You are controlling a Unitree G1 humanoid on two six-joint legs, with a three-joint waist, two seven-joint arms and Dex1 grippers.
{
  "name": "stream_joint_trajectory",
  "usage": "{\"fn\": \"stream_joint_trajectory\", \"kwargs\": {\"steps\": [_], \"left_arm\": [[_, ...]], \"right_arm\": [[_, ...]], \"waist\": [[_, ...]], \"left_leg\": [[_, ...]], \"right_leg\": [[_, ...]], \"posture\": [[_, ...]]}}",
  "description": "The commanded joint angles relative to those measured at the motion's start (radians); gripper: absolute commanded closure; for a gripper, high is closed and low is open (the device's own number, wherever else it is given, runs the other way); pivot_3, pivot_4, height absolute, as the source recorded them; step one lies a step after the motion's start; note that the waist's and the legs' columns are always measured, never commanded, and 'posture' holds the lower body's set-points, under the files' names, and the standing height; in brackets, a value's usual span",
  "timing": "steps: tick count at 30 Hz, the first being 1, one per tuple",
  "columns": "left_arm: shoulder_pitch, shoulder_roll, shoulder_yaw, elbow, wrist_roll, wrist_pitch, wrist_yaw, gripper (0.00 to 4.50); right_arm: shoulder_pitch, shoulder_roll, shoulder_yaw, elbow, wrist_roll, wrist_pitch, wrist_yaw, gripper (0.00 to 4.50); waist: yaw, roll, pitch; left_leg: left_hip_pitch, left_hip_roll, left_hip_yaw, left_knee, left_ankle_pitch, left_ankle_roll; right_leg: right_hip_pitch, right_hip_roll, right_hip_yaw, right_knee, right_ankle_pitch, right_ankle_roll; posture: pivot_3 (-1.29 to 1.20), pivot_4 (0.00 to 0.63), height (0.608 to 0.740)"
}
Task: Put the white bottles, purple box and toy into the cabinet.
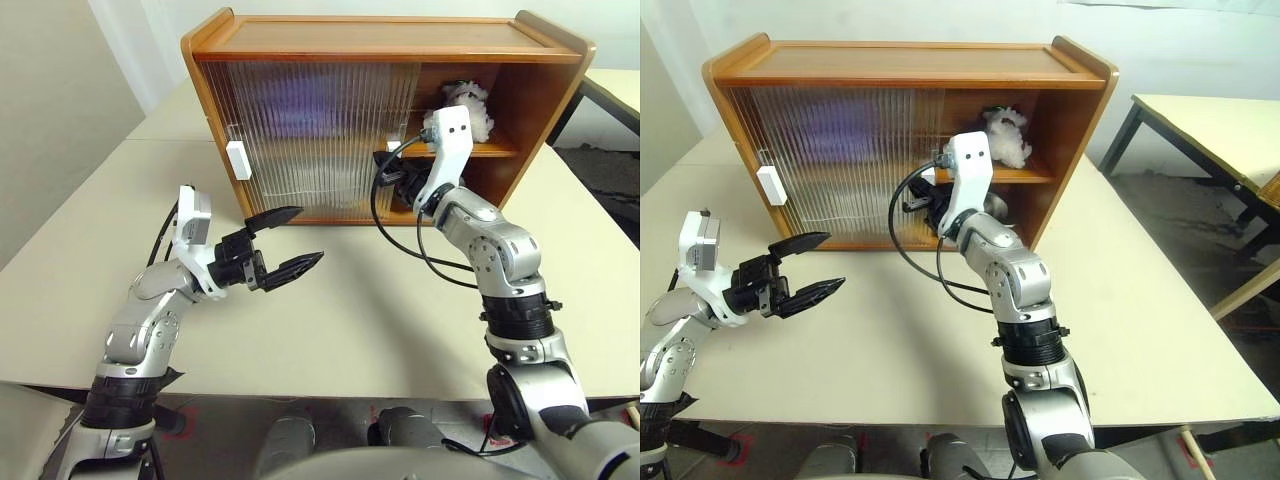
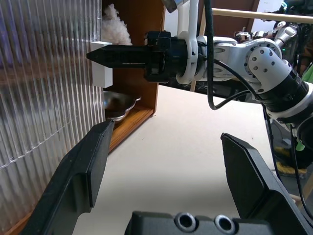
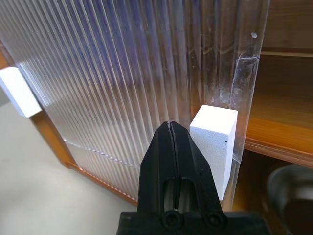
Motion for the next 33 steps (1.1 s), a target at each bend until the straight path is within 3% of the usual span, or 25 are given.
{"fn": "stream_joint_trajectory", "kwargs": {"steps": [1,33], "left_arm": [[-0.006,0.003,-0.007,0.003,0.007,-0.005,-0.007,0.0],[-0.022,0.007,-0.015,0.022,0.007,0.002,-0.03,0.0]], "right_arm": [[-0.016,-0.027,-0.007,0.01,-0.057,0.021,-0.036,4.47],[-0.005,-0.296,-0.084,0.016,-0.255,0.122,-0.096,4.47]], "waist": [[0.0,0.0,0.0],[-0.001,0.0,0.0]], "left_leg": [[0.0,0.0,0.0,0.0,0.0,0.0],[-0.001,-0.001,0.001,0.0,0.008,-0.003]], "right_leg": [[0.0,0.0,0.0,0.0,0.0,0.0],[0.0,-0.002,0.003,0.0,0.0,0.006]], "posture": [[-0.01,0.0,0.74],[-0.05,0.0,0.74]]}}
